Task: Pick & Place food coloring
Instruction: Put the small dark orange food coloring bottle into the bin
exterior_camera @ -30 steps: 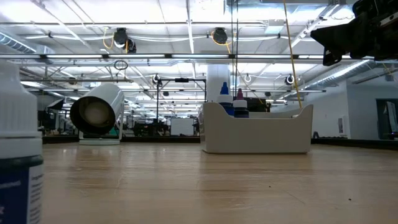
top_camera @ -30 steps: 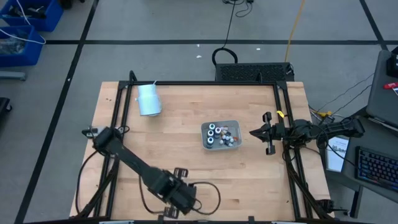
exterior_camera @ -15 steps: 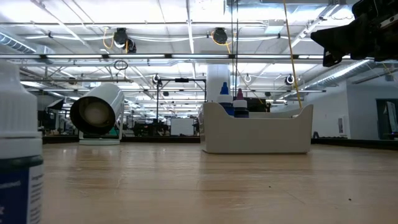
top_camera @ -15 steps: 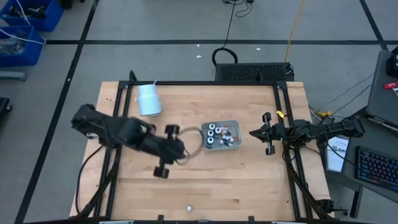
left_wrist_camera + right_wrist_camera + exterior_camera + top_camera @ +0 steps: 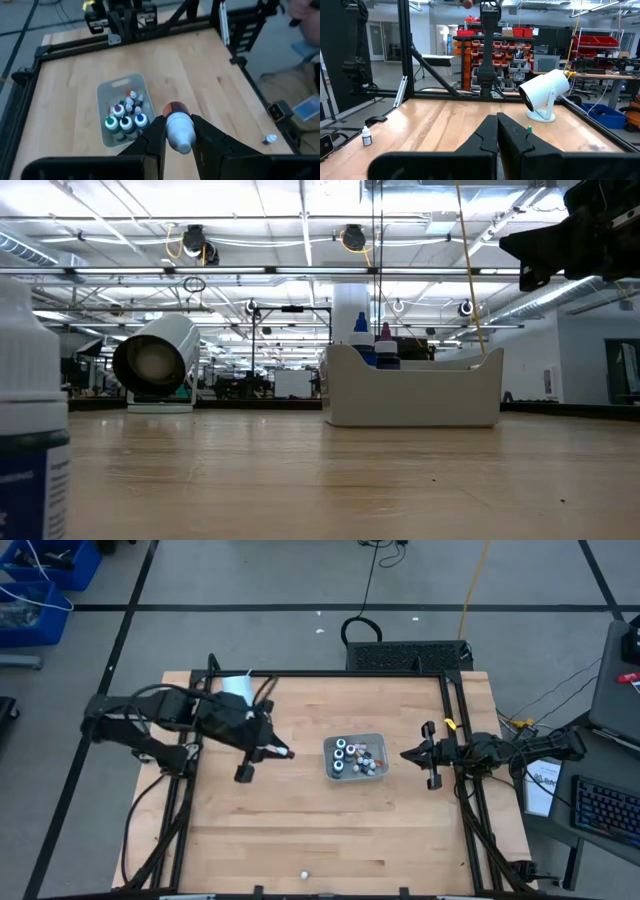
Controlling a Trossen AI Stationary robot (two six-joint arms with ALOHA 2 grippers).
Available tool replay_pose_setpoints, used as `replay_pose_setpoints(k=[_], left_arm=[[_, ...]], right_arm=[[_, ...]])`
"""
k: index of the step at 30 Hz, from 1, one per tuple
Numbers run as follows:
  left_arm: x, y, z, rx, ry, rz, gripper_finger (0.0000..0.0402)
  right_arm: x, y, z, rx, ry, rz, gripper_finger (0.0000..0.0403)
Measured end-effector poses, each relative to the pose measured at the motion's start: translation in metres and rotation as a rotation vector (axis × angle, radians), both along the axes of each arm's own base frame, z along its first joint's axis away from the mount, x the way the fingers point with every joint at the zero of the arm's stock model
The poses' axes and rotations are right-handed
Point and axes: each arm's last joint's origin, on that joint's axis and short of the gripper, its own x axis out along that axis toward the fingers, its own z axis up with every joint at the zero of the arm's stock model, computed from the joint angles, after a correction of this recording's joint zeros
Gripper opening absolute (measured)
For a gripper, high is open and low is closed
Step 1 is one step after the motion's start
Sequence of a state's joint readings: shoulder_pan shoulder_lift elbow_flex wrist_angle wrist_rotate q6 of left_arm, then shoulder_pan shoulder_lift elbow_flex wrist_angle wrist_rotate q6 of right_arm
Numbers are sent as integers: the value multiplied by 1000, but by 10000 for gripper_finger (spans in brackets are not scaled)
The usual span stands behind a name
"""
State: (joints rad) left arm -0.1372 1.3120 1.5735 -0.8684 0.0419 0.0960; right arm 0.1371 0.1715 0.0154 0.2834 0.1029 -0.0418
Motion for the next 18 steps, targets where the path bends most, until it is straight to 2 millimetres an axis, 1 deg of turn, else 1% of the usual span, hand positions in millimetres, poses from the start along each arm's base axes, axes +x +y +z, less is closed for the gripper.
replay_pose_setpoints(k=[4,8,13,15,18], left_arm=[[-21,12,-19,-24,-91,-2,73],[-45,15,-41,-49,-216,11,73],[-60,16,-89,-125,-257,53,73],[-61,16,-111,-144,-258,59,73],[-59,15,-137,-168,-281,52,73]], right_arm=[[0,0,-1,0,7,0,0],[0,0,-1,3,9,0,0],[0,0,-2,2,17,0,0],[0,0,-2,2,19,0,0],[0,0,-2,2,20,0,0]])
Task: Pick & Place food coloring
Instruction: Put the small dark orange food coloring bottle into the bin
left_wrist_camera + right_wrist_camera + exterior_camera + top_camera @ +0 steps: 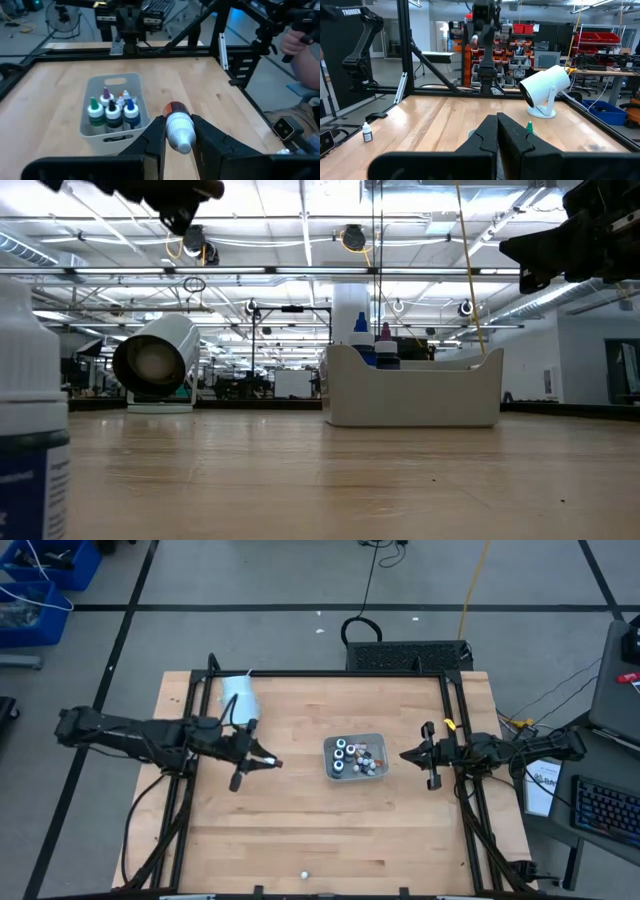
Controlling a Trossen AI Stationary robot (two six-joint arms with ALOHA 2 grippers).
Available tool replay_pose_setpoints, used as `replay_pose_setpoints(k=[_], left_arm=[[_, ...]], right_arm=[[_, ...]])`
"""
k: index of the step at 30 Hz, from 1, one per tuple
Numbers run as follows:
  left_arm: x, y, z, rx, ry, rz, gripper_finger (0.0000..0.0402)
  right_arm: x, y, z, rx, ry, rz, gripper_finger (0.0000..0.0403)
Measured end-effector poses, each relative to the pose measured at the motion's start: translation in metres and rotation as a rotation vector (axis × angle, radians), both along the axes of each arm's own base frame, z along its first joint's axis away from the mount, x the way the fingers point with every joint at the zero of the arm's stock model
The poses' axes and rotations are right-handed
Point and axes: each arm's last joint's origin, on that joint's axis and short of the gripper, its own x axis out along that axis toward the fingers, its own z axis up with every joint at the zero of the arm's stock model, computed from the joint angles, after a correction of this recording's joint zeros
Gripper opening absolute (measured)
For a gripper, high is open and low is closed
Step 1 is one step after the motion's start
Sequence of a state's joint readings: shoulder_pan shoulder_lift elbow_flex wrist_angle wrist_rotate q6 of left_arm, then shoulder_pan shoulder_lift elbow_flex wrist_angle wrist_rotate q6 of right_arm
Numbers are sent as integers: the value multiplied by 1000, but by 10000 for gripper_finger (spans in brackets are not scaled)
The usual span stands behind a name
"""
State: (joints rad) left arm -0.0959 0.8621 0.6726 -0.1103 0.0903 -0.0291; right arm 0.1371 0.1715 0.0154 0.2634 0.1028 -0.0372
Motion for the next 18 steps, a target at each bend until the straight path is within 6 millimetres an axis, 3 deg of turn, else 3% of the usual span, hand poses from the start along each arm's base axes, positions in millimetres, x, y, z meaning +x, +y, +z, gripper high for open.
replay_pose_setpoints(k=[7,18], left_arm=[[0,-1,-37,6,-75,-28,73],[0,0,-40,0,-86,-38,73]], right_arm=[[0,0,0,18,5,1,0],[0,0,0,17,0,1,0]])
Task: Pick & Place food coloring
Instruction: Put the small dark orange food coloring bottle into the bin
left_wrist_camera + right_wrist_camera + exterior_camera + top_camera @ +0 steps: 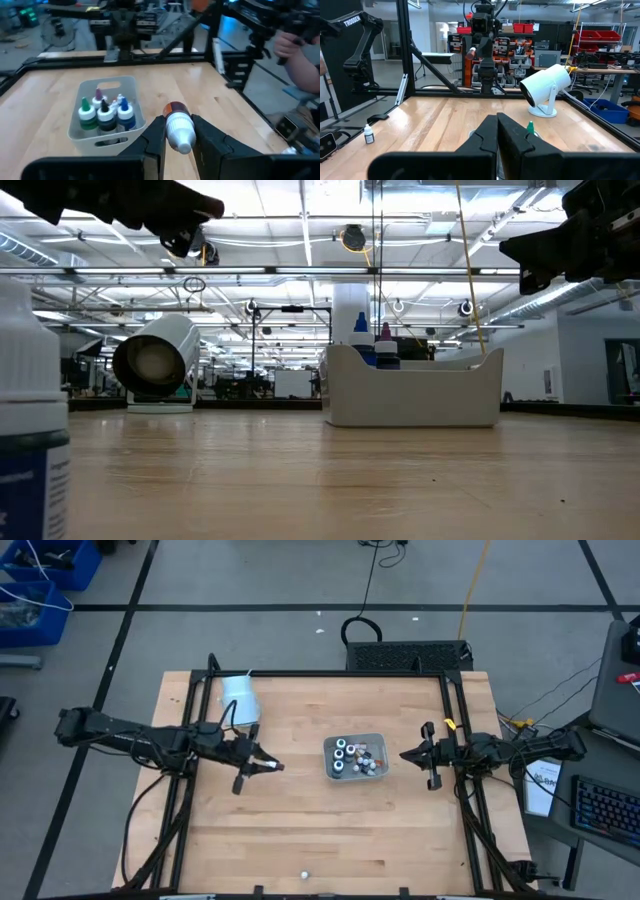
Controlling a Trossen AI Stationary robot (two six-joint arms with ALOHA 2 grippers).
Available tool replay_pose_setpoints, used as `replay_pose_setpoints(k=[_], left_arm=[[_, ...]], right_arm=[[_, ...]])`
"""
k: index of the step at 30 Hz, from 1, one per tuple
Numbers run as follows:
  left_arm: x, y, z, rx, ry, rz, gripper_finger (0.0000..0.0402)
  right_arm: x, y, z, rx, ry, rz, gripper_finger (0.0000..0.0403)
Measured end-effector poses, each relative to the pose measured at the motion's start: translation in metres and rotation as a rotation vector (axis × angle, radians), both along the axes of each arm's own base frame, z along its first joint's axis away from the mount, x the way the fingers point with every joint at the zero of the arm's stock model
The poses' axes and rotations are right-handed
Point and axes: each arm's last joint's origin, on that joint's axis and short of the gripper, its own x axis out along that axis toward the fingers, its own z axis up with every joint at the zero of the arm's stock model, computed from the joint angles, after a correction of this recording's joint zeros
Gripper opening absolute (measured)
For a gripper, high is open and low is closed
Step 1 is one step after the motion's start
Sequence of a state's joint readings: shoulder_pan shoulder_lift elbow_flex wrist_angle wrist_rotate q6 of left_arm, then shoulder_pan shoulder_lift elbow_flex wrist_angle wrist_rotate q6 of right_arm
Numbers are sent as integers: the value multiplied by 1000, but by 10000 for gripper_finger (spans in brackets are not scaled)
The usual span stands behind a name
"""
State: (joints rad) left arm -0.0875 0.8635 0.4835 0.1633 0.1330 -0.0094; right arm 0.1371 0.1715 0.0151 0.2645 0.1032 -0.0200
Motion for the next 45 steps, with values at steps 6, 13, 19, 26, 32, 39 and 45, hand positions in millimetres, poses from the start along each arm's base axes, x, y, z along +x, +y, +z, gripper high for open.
replay_pose_setpoints(k=[6,13,19,26,32,39,45], left_arm=[[15,4,-6,-83,81,221,73],[80,-3,8,-39,128,238,73],[155,-13,25,84,261,237,73],[233,-10,38,224,402,292,73],[280,9,23,249,468,251,73],[314,28,-1,247,565,265,73],[324,36,-8,261,643,266,73]], right_arm=[[0,0,0,-2,0,-1,0],[0,0,0,3,-3,-4,0],[0,0,0,8,1,-4,0],[0,0,-1,7,10,-3,0],[0,0,-2,6,17,-3,0],[0,0,-2,5,17,-3,0],[0,0,-2,1,20,-4,0]])
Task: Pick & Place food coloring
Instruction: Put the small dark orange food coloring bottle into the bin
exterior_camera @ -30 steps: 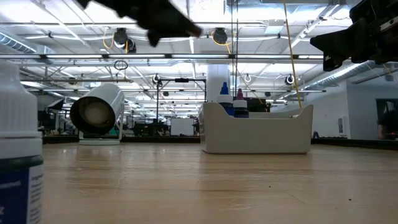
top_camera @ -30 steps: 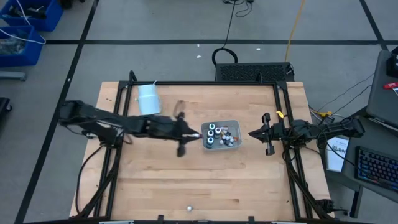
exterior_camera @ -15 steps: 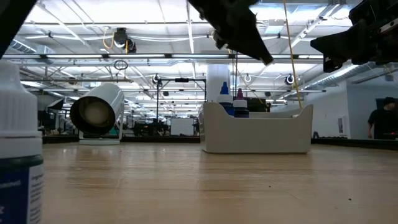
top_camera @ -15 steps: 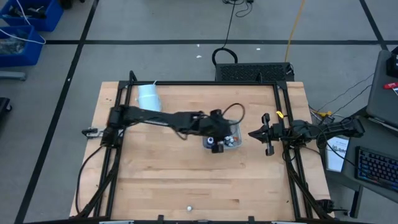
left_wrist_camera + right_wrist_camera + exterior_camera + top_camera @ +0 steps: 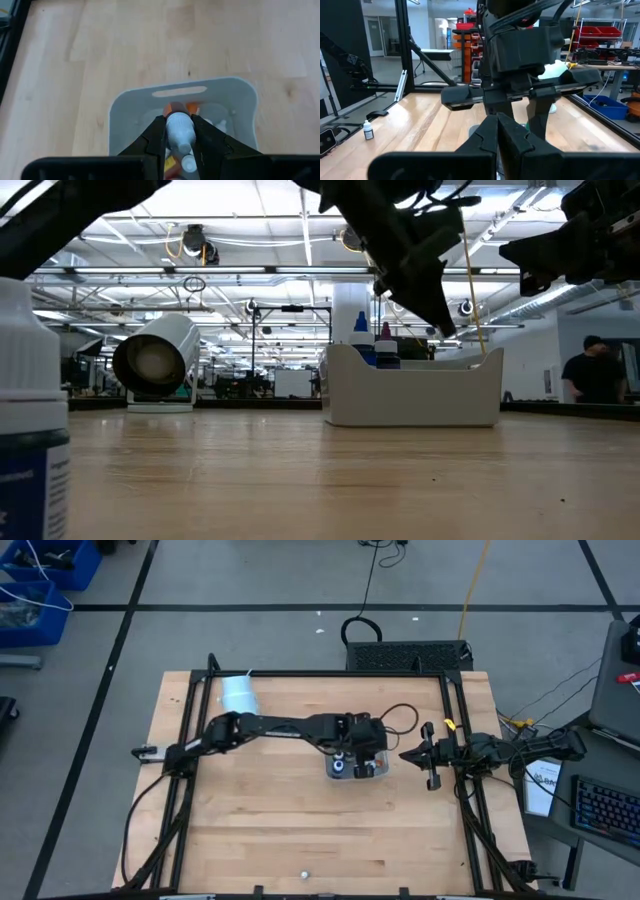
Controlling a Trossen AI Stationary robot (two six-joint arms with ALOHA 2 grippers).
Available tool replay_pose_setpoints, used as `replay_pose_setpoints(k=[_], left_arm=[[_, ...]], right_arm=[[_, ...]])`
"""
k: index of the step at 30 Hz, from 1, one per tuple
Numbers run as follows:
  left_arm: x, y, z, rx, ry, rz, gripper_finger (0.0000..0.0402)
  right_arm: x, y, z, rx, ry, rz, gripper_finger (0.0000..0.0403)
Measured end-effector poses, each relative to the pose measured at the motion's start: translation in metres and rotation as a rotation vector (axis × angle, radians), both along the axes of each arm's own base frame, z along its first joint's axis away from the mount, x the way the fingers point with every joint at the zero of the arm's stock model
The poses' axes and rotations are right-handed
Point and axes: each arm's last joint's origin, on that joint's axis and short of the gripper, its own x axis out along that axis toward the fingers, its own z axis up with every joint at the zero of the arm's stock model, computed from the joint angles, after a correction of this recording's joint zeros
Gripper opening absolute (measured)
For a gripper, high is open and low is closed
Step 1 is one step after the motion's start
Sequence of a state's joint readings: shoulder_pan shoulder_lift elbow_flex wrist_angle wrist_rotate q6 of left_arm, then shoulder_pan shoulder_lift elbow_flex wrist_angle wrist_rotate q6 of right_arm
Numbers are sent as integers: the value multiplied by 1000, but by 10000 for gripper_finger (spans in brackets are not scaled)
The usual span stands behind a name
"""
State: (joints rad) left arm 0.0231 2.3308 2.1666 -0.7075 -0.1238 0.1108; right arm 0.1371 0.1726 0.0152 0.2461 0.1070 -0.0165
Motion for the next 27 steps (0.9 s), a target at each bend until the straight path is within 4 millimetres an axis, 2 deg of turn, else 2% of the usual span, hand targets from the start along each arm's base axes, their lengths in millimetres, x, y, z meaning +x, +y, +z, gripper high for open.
replay_pose_setpoints(k=[14,21,27], left_arm=[[10,18,-26,13,53,0,73],[9,18,-25,32,59,-24,73],[8,17,-23,33,60,-28,73]], right_arm=[[0,0,0,4,2,-4,0],[-1,-8,-17,47,172,-270,0],[-2,-10,-27,117,297,-355,0]])
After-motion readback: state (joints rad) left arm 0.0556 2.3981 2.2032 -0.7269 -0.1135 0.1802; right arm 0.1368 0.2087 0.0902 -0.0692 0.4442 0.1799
